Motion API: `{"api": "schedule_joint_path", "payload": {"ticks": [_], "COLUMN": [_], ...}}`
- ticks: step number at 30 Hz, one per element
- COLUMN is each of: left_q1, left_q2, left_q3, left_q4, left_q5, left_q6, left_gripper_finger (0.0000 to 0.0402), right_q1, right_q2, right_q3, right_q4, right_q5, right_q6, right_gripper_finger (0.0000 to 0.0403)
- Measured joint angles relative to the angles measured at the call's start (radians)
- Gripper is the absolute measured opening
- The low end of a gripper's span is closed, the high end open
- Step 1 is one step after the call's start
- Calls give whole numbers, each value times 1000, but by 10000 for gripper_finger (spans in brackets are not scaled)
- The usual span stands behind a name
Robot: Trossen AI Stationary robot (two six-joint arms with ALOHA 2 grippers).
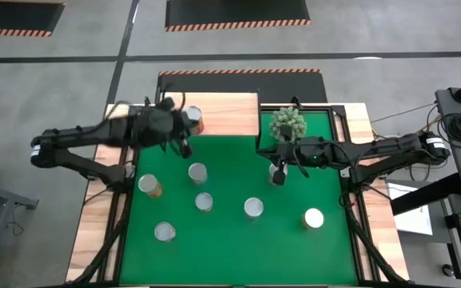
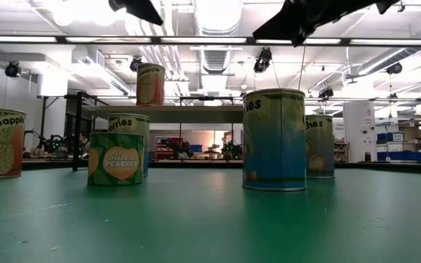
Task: Pick and place cans onto a shelf
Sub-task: Put the right canned pineapple on the shelf
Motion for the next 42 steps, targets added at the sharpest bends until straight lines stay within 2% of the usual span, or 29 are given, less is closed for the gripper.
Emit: {"api": "schedule_joint_path", "payload": {"ticks": [4, 10, 29, 37, 42], "left_q1": [166, 326, 355, 355, 355], "left_q2": [46, 69, 74, 54, 29], "left_q3": [60, 28, -54, -53, -53], "left_q4": [-81, -86, -95, -170, -229], "left_q5": [177, 299, 296, 149, 129], "left_q6": [15, 31, -16, -82, -132], "left_gripper_finger": [0, 0, 0, 0, 0], "right_q1": [0, 0, 0, 0, 0], "right_q2": [5, 9, 9, 9, 9], "right_q3": [0, -1, -1, -1, -1], "right_q4": [-11, -48, -69, -69, -73], "right_q5": [0, 0, 1, 3, 3], "right_q6": [-11, -7, -6, -5, -5], "right_gripper_finger": [9, 9, 9, 9, 9]}}
